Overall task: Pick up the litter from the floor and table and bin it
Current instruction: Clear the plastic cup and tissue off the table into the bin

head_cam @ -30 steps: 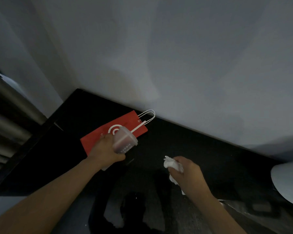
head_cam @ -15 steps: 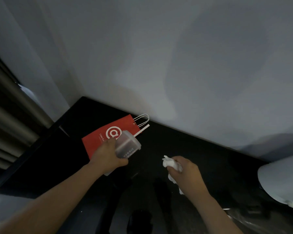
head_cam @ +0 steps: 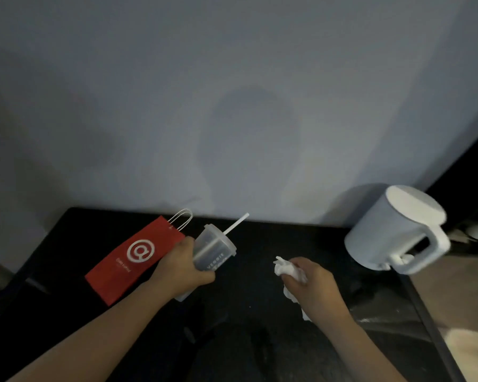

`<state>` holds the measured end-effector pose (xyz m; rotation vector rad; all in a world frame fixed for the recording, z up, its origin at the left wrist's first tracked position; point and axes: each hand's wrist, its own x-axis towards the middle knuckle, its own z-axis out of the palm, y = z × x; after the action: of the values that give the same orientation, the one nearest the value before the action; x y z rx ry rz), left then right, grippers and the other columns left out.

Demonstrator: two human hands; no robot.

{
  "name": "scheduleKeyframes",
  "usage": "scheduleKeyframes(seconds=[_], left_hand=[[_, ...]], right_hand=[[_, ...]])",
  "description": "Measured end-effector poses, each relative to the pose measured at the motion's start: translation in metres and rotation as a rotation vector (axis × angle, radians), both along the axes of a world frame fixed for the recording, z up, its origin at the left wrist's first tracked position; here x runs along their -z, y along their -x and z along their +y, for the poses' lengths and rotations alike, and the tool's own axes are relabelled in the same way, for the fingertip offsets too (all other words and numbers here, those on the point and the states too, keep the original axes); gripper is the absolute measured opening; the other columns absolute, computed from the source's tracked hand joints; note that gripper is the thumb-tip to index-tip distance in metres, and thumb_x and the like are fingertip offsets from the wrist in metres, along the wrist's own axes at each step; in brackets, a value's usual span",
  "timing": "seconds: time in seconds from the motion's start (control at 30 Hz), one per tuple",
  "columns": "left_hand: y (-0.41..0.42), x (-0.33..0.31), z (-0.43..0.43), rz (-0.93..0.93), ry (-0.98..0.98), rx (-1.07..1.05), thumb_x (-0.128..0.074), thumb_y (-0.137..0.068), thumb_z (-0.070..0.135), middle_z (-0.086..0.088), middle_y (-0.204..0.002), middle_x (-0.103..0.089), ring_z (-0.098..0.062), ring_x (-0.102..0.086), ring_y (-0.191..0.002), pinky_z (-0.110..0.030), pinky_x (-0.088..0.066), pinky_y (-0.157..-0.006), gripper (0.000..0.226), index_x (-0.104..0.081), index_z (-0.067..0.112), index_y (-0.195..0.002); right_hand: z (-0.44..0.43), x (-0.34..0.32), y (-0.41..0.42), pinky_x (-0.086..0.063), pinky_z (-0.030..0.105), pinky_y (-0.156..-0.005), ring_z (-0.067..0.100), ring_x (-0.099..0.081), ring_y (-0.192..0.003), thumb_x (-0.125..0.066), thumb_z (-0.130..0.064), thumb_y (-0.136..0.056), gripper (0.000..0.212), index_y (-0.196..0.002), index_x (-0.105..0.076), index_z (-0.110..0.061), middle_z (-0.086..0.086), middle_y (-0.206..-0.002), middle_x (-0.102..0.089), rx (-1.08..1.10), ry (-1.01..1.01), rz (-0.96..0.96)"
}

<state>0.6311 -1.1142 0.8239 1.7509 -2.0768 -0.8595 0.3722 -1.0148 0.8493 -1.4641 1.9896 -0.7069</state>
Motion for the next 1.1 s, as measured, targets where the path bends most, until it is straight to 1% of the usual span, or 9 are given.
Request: scheduleKeyframes(seconds=[0.1, 0.2, 0.43, 0.53, 0.7, 0.8, 0.9, 1.0, 1.1], left_hand=[[0.011, -0.014, -0.004, -0.007, 0.023, 0.142, -0.078, -0.059, 0.044, 0.005, -0.099, -0.051, -0.008, -0.055, -0.083, -0.023, -0.044, -0.063, 0.059, -0.044, 0.023, -0.103], [0.031, -0.027, -0.003, -0.02, 0.032, 0.263, -0.078, -0.061, 0.045, 0.004, -0.107, -0.047, -0.013, -0.055, -0.092, -0.03, -0.05, -0.074, 0.062, -0.043, 0.022, -0.107], [0.111, -0.052, 0.026, 0.066, 0.058, 0.526, -0.079, -0.056, 0.046, 0.005, -0.11, -0.048, -0.011, -0.054, -0.095, -0.028, -0.048, -0.08, 0.063, -0.043, 0.025, -0.103], [0.154, -0.065, 0.048, 0.111, 0.066, 0.64, -0.078, -0.056, 0.047, 0.006, -0.111, -0.049, -0.009, -0.055, -0.096, -0.028, -0.049, -0.081, 0.065, -0.045, 0.026, -0.107], [0.234, -0.083, 0.097, 0.145, 0.069, 0.827, -0.073, -0.054, 0.054, 0.009, -0.105, -0.049, -0.004, -0.054, -0.089, -0.023, -0.046, -0.069, 0.064, -0.044, 0.029, -0.105], [0.292, -0.095, 0.141, 0.152, 0.087, 0.898, -0.072, -0.058, 0.054, 0.011, -0.097, -0.048, -0.004, -0.051, -0.083, -0.022, -0.042, -0.061, 0.058, -0.039, 0.03, -0.1], [0.351, -0.107, 0.195, 0.187, 0.053, 0.959, -0.072, -0.059, 0.055, 0.013, -0.095, -0.051, -0.003, -0.053, -0.083, -0.023, -0.044, -0.062, 0.058, -0.04, 0.032, -0.102], [0.406, -0.119, 0.253, 0.219, 0.038, 1.026, -0.069, -0.054, 0.059, 0.009, -0.096, -0.056, -0.007, -0.057, -0.084, -0.029, -0.051, -0.07, 0.062, -0.045, 0.029, -0.103], [0.454, -0.127, 0.306, 0.249, 0.011, 1.078, -0.071, -0.055, 0.06, 0.007, -0.102, -0.053, -0.009, -0.055, -0.09, -0.028, -0.047, -0.07, 0.068, -0.046, 0.028, -0.109]], right_hand=[[0.034, -0.015, -0.004, -0.051, 0.02, -0.053, 0.01, -0.064, -0.059, -0.062, -0.035, -0.089, 0.016, -0.075, -0.062, -0.028, 0.001, -0.063, -0.067, 0.101, 0.029, -0.015], [0.071, -0.027, -0.002, -0.053, 0.033, -0.058, 0.017, -0.064, -0.058, -0.061, -0.032, -0.089, 0.014, -0.078, -0.065, -0.024, 0.004, -0.064, -0.068, 0.221, 0.042, -0.037], [0.158, -0.054, 0.033, -0.053, 0.033, -0.058, 0.011, -0.064, -0.059, -0.065, -0.025, -0.087, 0.007, -0.08, -0.066, -0.025, 0.001, -0.066, -0.068, 0.465, 0.155, 0.102], [0.194, -0.062, 0.058, -0.047, 0.018, -0.055, 0.002, -0.062, -0.061, -0.065, -0.033, -0.086, 0.011, -0.076, -0.065, -0.028, -0.012, -0.066, -0.066, 0.587, 0.202, 0.19], [0.262, -0.076, 0.104, -0.044, 0.016, -0.057, -0.003, -0.061, -0.068, -0.065, -0.039, -0.085, 0.009, -0.084, -0.066, -0.03, -0.015, -0.071, -0.067, 0.751, 0.237, 0.214], [0.311, -0.087, 0.133, -0.036, 0.019, -0.05, -0.002, -0.054, -0.049, -0.064, -0.037, -0.088, 0.013, -0.082, -0.066, -0.026, -0.008, -0.064, -0.065, 0.815, 0.279, 0.193], [0.366, -0.099, 0.164, -0.032, 0.011, -0.045, -0.003, -0.05, -0.041, -0.062, -0.025, -0.089, 0.013, -0.078, -0.065, -0.018, -0.002, -0.056, -0.063, 0.863, 0.314, 0.161], [0.424, -0.11, 0.199, -0.037, 0.007, -0.051, -0.016, -0.052, -0.054, -0.062, -0.018, -0.089, 0.016, -0.073, -0.063, -0.019, -0.003, -0.053, -0.063, 0.92, 0.331, 0.174], [0.477, -0.116, 0.233, -0.038, 0.005, -0.057, -0.022, -0.052, -0.063, -0.063, -0.019, -0.09, 0.026, -0.065, -0.058, -0.026, -0.003, -0.05, -0.061, 0.985, 0.343, 0.205]])
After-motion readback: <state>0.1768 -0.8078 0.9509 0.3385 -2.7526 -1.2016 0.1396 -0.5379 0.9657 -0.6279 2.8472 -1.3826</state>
